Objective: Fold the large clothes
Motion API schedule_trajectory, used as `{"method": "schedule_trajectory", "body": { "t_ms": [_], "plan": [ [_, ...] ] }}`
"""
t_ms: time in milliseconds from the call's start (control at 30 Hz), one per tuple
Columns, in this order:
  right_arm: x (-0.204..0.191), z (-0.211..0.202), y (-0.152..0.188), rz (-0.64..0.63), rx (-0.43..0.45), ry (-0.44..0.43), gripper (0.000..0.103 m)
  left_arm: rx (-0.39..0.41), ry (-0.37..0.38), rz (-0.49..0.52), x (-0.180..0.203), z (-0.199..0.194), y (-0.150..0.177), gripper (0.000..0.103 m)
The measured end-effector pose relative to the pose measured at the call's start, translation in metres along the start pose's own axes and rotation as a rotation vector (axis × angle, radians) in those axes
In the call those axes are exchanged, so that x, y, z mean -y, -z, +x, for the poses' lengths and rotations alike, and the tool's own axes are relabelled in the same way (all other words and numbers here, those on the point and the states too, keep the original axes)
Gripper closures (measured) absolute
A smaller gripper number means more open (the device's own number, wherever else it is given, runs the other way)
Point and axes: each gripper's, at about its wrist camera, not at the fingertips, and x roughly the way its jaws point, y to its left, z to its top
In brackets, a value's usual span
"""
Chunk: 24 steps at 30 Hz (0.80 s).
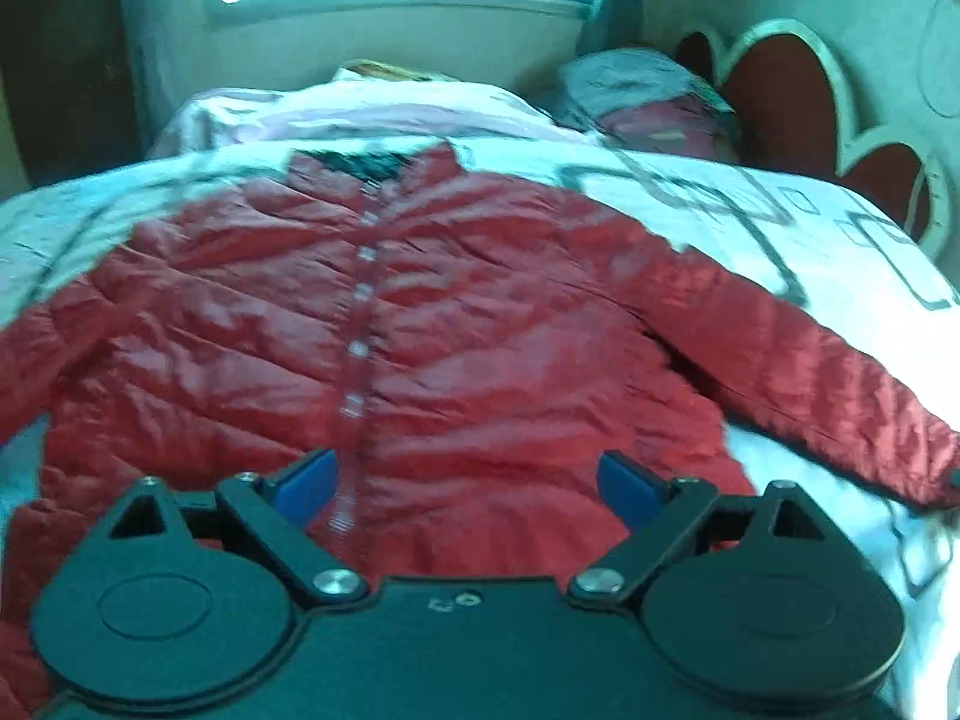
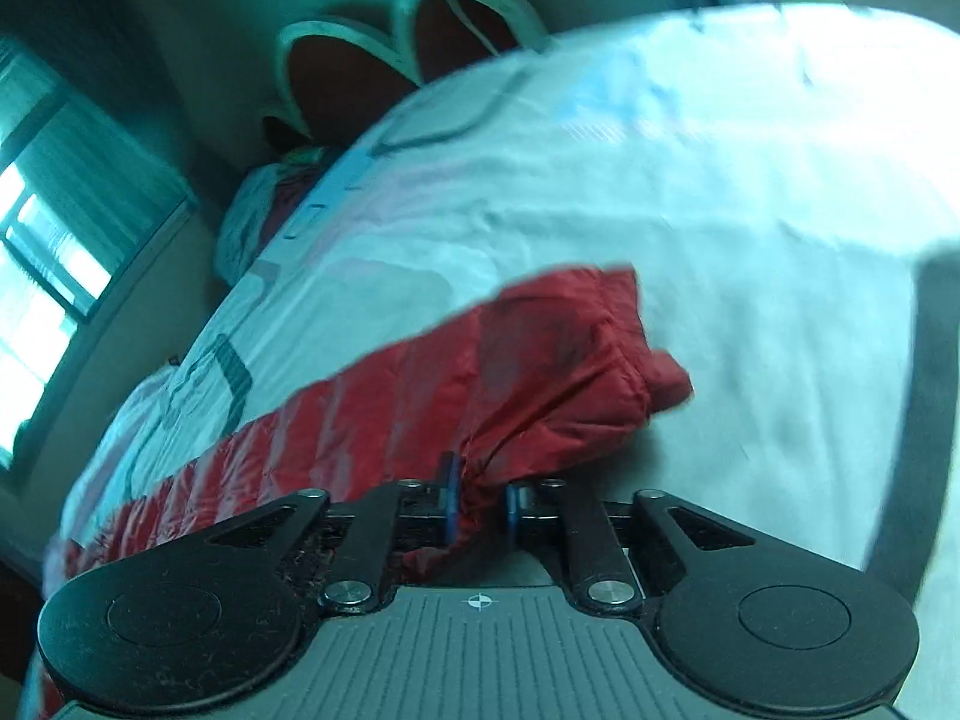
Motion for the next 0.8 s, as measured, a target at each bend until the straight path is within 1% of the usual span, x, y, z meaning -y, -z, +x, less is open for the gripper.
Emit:
{"method": "schedule_trajectory", "body": {
  "t_ms": [67,167,233,333,433,533,567,633,700,800],
  "plan": [
    [-0.025,0.002,-0.006,-0.096,0.027,-0.038,0.095,-0.003,-0.03,-0.014,-0.012,0.0,-0.003,0.005],
    [-0.071,0.002,-0.007,-0.225,0.05,-0.123,0.095,-0.003,-0.059,-0.029,-0.03,-0.001,-0.006,0.005],
    [-0.103,0.002,-0.002,-0.301,0.049,-0.19,0.095,0.011,-0.092,-0.045,-0.044,-0.002,-0.009,0.005],
    [-0.155,0.005,0.017,-0.415,0.024,-0.288,0.095,0.03,-0.117,-0.074,-0.066,-0.001,-0.012,0.004],
    [-0.206,0.012,0.046,-0.514,-0.018,-0.369,0.095,0.038,-0.114,-0.081,-0.087,0.003,-0.015,0.005],
    [-0.254,0.021,0.084,-0.616,-0.07,-0.445,0.095,0.018,-0.035,-0.118,-0.113,0.009,-0.02,0.015],
    [-0.267,0.024,0.098,-0.65,-0.089,-0.467,0.095,0.008,-0.024,-0.134,-0.121,0.012,-0.021,0.017],
    [-0.295,0.032,0.124,-0.714,-0.134,-0.502,0.095,0.002,-0.031,-0.143,-0.136,0.015,-0.022,0.016],
    [-0.319,0.036,0.151,-0.77,-0.174,-0.537,0.095,-0.003,-0.05,-0.148,-0.15,0.019,-0.024,0.012],
    [-0.347,0.042,0.195,-0.848,-0.232,-0.573,0.095,-0.008,-0.02,-0.189,-0.172,0.023,-0.025,0.011]
  ]
}}
